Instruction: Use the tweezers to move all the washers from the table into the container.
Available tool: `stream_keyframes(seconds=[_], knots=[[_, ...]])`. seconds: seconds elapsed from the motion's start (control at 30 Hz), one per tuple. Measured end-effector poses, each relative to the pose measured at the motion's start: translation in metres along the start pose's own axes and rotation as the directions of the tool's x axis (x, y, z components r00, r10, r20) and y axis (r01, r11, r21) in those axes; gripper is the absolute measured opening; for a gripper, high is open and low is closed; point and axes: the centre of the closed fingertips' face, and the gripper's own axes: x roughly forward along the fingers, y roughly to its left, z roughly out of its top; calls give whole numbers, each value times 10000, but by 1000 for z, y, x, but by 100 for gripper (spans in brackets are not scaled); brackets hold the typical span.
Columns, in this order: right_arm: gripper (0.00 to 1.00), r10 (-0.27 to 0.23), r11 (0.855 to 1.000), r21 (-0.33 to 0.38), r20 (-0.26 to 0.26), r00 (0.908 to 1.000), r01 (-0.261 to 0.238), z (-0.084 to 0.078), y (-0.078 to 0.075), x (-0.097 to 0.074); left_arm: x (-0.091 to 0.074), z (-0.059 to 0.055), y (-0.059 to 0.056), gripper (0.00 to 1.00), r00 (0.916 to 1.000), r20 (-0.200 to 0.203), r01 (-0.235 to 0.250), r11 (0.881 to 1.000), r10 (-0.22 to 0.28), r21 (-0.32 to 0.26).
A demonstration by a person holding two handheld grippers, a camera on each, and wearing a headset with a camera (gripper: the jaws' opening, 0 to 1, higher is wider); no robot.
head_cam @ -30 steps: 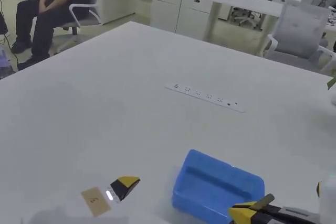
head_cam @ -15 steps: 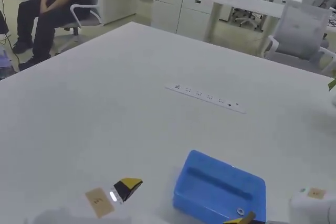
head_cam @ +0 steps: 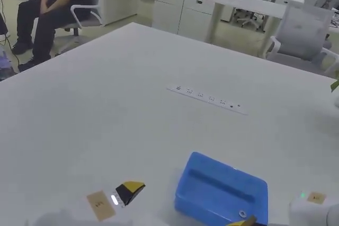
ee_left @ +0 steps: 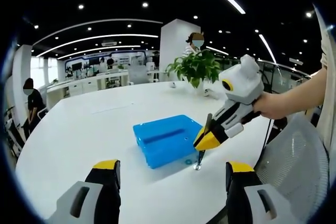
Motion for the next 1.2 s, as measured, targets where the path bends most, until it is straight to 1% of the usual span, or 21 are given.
stream_keyframes(seconds=[0.1,0.2,0.3,0.33,0.4,0.47,0.57,0.73,0.8,0.83,0.93,1.03,1.13,1.2], knots=[[3,112,9999,55,-9,9999,-112,-1,2,1,0,0,0,84,10000,-13,17,10000,-17,-25],[3,29,9999,-129,0,10000,-29,-1,2,1,0,-1,-1,83,10000,-71,30,10000,-30,24],[3,68,9996,-263,1,10000,-68,0,4,2,0,-2,-1,83,9999,-118,57,10000,-57,54],[3,4,9991,-435,-15,10000,-4,0,4,2,0,-2,-2,83,9999,-145,61,10000,-60,70],[2,16,9988,-499,-26,10000,-17,0,6,2,0,-3,-2,83,9998,-167,80,9999,-78,101],[2,-45,9975,-707,13,10000,46,2,7,1,0,-3,-2,83,9998,-190,96,9999,-94,109],[2,197,9993,-319,390,9990,-184,13,11,-4,0,-3,-2,83,9998,-199,94,9999,-92,95],[2,287,9995,-177,790,9965,-274,31,12,-17,0,-3,-2,83,9997,-191,138,9999,-136,84],[2,329,9995,-24,1096,9934,-328,40,11,-22,0,-3,-3,83,9997,-191,159,9998,-157,113],[2,333,9994,23,1163,9927,-338,43,11,-25,0,-3,-3,83,9997,-202,155,9998,-152,132],[2,283,9993,194,1410,9896,-313,53,8,-31,0,-2,-2,83,9998,-174,135,9999,-133,105],[2,206,9983,497,1786,9837,-299,65,1,-39,0,0,-2,83,9999,-71,146,9999,-145,43],[2,43,9968,773,2116,9774,-211,75,-9,-45,0,-1,-2,83,9999,-91,115,9999,-114,44],[2,-133,9969,781,2178,9759,-38,78,-16,-47,0,-1,-1,83,9999,-105,85,9999,-84,83]])
